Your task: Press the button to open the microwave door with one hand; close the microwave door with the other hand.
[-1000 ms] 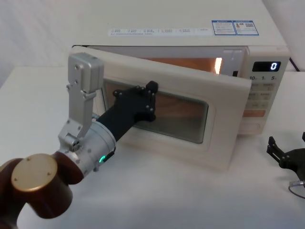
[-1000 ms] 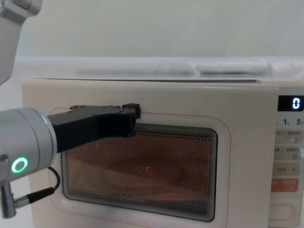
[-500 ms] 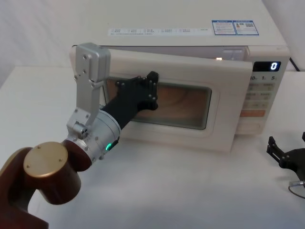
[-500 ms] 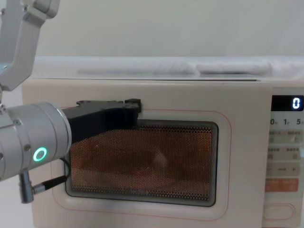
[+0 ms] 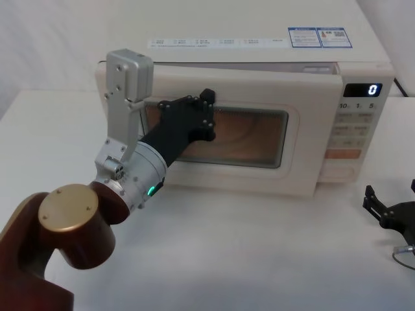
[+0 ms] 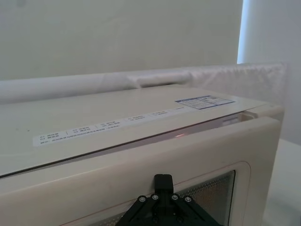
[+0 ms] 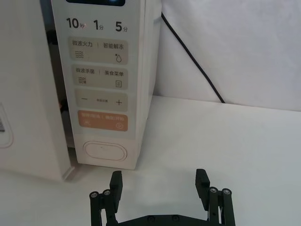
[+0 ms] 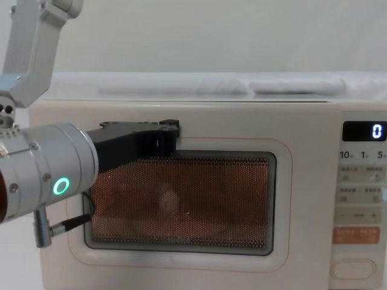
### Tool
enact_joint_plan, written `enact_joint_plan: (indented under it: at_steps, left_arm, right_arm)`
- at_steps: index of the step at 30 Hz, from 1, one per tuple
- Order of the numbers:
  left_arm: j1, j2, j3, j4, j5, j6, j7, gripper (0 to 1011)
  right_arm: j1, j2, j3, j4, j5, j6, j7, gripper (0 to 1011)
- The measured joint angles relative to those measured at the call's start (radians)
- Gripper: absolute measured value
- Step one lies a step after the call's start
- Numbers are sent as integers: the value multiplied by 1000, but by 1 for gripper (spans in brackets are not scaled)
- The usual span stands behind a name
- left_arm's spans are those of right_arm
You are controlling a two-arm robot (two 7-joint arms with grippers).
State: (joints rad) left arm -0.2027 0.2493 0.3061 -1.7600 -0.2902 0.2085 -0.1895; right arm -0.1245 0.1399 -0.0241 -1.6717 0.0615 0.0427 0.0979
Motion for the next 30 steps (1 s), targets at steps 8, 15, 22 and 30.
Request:
enact_joint_plan:
  at_steps: [8,15,22,30]
  left_arm:
    - [-10,-20,-4,20,21,8,11,0]
    - [-14,-37,-10,28,37,11,14,0]
    - [-15,-49,-13,30,56,15,19,0]
    - [-17,-60,-18,36,70,17,20,0]
  right_arm:
    - [0,0,0,0,0,0,0,1002]
    - [0,0,0,0,0,0,0,1002]
    - [0,0,0,0,0,0,0,1002]
    - [0,0,0,0,0,0,0,1002]
